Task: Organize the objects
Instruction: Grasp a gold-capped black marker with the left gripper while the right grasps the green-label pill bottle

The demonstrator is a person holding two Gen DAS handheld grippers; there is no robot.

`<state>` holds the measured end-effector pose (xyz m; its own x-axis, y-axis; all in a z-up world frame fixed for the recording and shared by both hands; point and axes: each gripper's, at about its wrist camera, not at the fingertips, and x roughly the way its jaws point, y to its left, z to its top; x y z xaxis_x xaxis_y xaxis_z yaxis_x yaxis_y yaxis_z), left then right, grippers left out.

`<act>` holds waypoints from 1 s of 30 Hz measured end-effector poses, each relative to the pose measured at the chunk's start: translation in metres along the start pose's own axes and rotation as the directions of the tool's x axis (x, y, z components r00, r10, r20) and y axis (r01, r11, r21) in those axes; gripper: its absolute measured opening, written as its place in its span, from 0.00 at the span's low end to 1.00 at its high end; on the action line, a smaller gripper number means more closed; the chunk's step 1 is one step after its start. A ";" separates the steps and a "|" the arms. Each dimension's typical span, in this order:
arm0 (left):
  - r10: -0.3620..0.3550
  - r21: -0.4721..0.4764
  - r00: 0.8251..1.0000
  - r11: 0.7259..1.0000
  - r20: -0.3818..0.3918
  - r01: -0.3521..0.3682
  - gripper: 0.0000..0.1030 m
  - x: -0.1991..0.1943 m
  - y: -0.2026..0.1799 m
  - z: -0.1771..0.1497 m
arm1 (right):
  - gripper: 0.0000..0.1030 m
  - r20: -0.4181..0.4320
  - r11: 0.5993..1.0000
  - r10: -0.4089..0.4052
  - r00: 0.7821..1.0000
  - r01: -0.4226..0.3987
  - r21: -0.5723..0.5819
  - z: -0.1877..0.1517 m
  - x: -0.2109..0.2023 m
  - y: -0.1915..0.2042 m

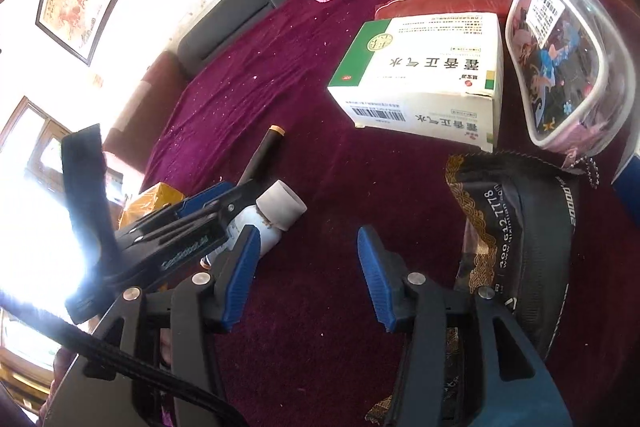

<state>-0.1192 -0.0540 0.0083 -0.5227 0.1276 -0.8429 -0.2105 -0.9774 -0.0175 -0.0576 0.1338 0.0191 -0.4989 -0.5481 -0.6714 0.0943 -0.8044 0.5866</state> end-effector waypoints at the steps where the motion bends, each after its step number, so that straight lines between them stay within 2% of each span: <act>1: 0.024 0.018 1.000 1.000 0.003 -0.024 0.34 0.001 -0.002 -0.001 | 0.48 0.003 1.000 0.003 1.000 -0.003 0.000 0.000 0.000 0.000; 4: 0.044 0.020 0.999 0.999 0.009 -0.044 0.40 0.000 -0.002 -0.004 | 0.50 0.009 1.000 0.009 1.000 -0.009 0.003 -0.002 -0.002 0.000; 8: 0.056 -0.001 0.998 0.998 0.004 -0.056 0.39 -0.004 -0.004 -0.009 | 0.52 0.018 1.000 -0.009 1.000 0.009 -0.009 -0.002 -0.001 0.000; 9: 0.054 0.000 0.999 0.999 0.002 -0.054 0.29 -0.007 -0.004 -0.011 | 0.52 0.022 1.000 -0.012 1.000 0.012 -0.010 -0.002 -0.001 -0.001; 10: 0.044 0.007 0.999 0.999 -0.001 -0.044 0.14 -0.010 -0.006 -0.013 | 0.52 0.022 1.000 -0.010 1.000 0.010 -0.011 -0.002 -0.001 -0.001; 11: 0.038 0.012 0.999 0.999 -0.001 -0.038 0.12 -0.014 -0.007 -0.016 | 0.52 0.022 1.000 -0.006 1.000 0.006 -0.012 -0.002 -0.002 -0.001; 17: -0.043 -0.066 0.997 0.997 0.067 0.048 0.11 -0.066 0.006 -0.043 | 0.53 0.014 0.999 -0.011 1.000 0.012 -0.052 -0.004 0.002 0.007; 20: -0.090 -0.117 0.989 0.988 0.116 0.104 0.11 -0.100 0.022 -0.062 | 0.54 0.002 0.996 -0.026 1.000 0.027 -0.080 -0.007 0.007 0.014; 24: -0.117 -0.156 0.978 0.977 0.172 0.145 0.11 -0.141 0.040 -0.096 | 0.54 -0.054 0.996 -0.045 0.998 0.041 -0.073 -0.007 0.019 0.025; 30: -0.162 -0.182 0.961 0.962 0.222 0.204 0.11 -0.167 0.050 -0.130 | 0.55 -0.085 0.985 -0.134 0.987 0.124 -0.116 0.002 0.042 0.058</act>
<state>0.0650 -0.1459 0.0787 -0.6518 0.3188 -0.6881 -0.1593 -0.9447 -0.2868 -0.0747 0.0647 0.0251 -0.4318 -0.4525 -0.7803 0.1308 -0.8873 0.4422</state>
